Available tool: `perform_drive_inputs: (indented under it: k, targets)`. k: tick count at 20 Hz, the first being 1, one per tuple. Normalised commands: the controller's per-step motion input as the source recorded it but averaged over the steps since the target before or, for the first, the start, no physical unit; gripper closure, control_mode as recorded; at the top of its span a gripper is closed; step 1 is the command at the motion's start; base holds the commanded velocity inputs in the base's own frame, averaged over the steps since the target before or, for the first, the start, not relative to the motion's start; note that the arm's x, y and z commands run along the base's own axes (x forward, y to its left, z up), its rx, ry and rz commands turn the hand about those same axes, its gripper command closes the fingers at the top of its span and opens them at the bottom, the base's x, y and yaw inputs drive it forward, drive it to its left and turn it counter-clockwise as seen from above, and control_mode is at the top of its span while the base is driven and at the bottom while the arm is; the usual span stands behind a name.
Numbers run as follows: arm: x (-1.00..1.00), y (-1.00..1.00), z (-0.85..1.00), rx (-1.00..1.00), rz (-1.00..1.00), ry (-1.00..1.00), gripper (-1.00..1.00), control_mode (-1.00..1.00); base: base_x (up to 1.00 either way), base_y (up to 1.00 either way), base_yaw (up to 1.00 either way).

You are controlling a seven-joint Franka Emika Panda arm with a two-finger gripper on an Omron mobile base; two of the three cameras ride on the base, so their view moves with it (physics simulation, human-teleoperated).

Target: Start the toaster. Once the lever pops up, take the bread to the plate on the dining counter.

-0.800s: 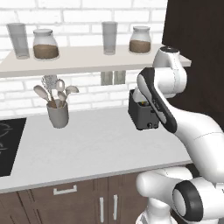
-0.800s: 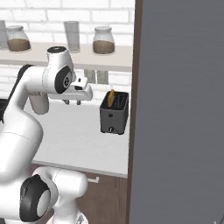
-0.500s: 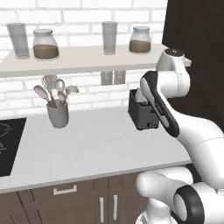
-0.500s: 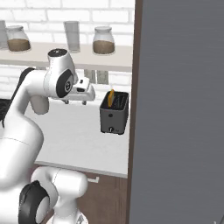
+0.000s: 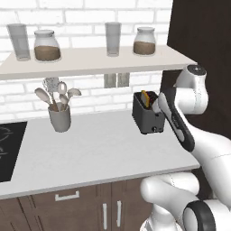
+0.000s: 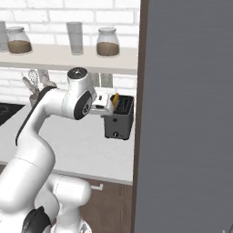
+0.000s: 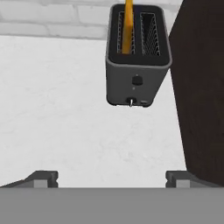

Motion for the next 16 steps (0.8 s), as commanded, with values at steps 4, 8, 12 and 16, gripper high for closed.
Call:
perform_drive_inputs:
  k: [4,8,12,16]
  targets:
    - [0.41,-0.2,-0.3,0.02,0.0,0.11,-1.0,-1.0,0.0,0.0,0.0]
    - [0.5,-0.12,-0.35,0.03,0.0,0.14,-1.0,-1.0,0.0,0.0,0.0]
    - [0.41,0.0,-0.4,0.04,0.01,0.08,-1.0,-1.0,0.0,0.0,0.0]
    - [0.48,0.0,-0.38,0.05,0.04,0.01,-1.0,-1.0,0.0,0.0,0.0]
